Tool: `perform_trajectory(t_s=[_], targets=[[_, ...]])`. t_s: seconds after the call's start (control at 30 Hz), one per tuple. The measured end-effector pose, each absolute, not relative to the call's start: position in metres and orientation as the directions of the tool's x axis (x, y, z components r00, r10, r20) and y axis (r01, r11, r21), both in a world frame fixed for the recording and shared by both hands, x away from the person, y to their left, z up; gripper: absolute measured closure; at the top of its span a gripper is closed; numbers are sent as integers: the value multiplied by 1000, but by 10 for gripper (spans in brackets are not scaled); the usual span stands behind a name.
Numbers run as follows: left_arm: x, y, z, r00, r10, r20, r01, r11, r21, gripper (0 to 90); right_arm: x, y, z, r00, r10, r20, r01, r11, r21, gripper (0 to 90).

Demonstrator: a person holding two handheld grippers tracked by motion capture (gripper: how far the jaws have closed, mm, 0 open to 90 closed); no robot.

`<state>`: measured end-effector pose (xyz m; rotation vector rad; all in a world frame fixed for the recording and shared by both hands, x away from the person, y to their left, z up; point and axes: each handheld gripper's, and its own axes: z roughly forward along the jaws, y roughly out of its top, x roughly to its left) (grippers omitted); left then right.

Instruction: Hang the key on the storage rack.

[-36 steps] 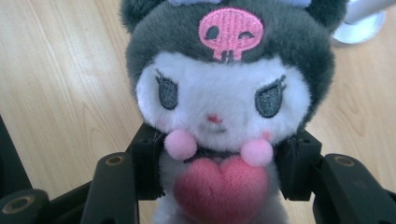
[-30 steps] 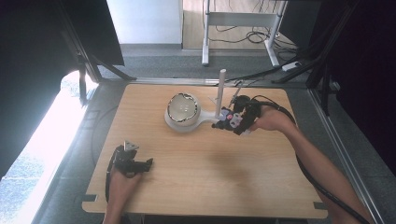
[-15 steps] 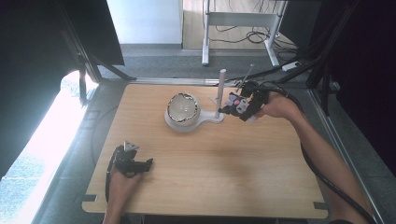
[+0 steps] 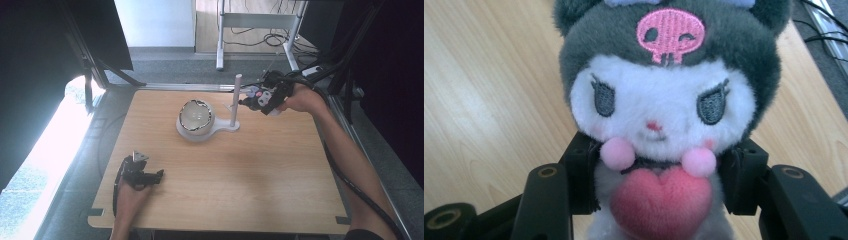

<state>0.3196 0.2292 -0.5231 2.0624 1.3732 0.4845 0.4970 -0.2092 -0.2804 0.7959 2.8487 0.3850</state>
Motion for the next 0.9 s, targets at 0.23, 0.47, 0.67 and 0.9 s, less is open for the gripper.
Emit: perform_trajectory(t_s=[0.23,0.47,0.67,0.9], targets=[[320,229,-523,396,918,-30,696,-279,662,25,504,-213,-267,-829,550,-102,500,809,308,445],[320,229,-523,396,918,-30,696,-279,662,25,508,-209,-261,-826,553,-110,498,807,317,446],[320,229,-523,396,918,-30,696,-278,662,25,511,-199,-261,-832,542,-118,484,813,324,446],[320,229,-523,397,917,-31,696,-279,661,25,509,-184,-270,-850,518,-93,468,825,318,445]])
